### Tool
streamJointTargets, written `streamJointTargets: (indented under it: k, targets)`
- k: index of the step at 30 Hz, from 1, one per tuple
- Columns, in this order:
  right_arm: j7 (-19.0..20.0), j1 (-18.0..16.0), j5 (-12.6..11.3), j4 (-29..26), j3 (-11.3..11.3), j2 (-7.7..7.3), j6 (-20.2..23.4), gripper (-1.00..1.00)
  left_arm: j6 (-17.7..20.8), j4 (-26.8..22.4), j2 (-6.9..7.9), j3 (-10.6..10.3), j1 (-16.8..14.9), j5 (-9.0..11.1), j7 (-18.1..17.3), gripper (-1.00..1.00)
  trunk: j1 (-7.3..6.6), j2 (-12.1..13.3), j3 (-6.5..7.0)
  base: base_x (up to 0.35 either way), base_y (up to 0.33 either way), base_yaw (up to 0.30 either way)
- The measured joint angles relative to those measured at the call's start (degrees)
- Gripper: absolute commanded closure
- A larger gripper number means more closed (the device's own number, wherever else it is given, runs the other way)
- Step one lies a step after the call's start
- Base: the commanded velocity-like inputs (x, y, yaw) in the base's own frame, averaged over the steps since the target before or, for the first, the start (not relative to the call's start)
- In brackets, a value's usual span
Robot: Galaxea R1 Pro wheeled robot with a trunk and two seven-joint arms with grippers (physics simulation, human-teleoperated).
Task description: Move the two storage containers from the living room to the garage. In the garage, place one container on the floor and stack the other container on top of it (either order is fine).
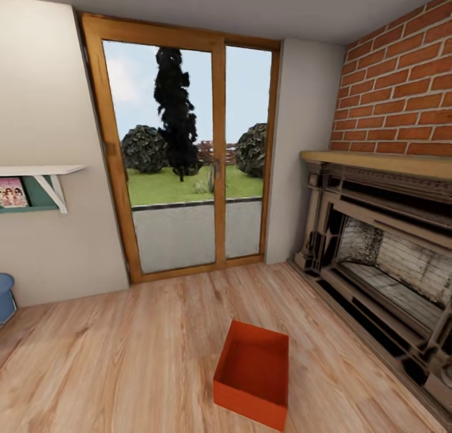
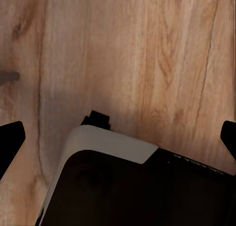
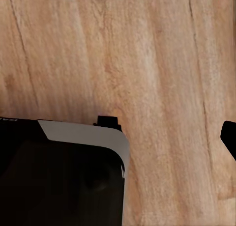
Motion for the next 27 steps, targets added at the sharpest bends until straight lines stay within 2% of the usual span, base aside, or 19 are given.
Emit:
streamJointTargets:
  k: [27]
  targets:
    - [0.0,0.0,0.0,0.0,0.0,-0.02,0.0,-1.00,0.0,0.0,0.00,0.0,0.0,0.0,0.0,-1.00,0.00,0.0,0.00,0.322,0.097,-0.286]
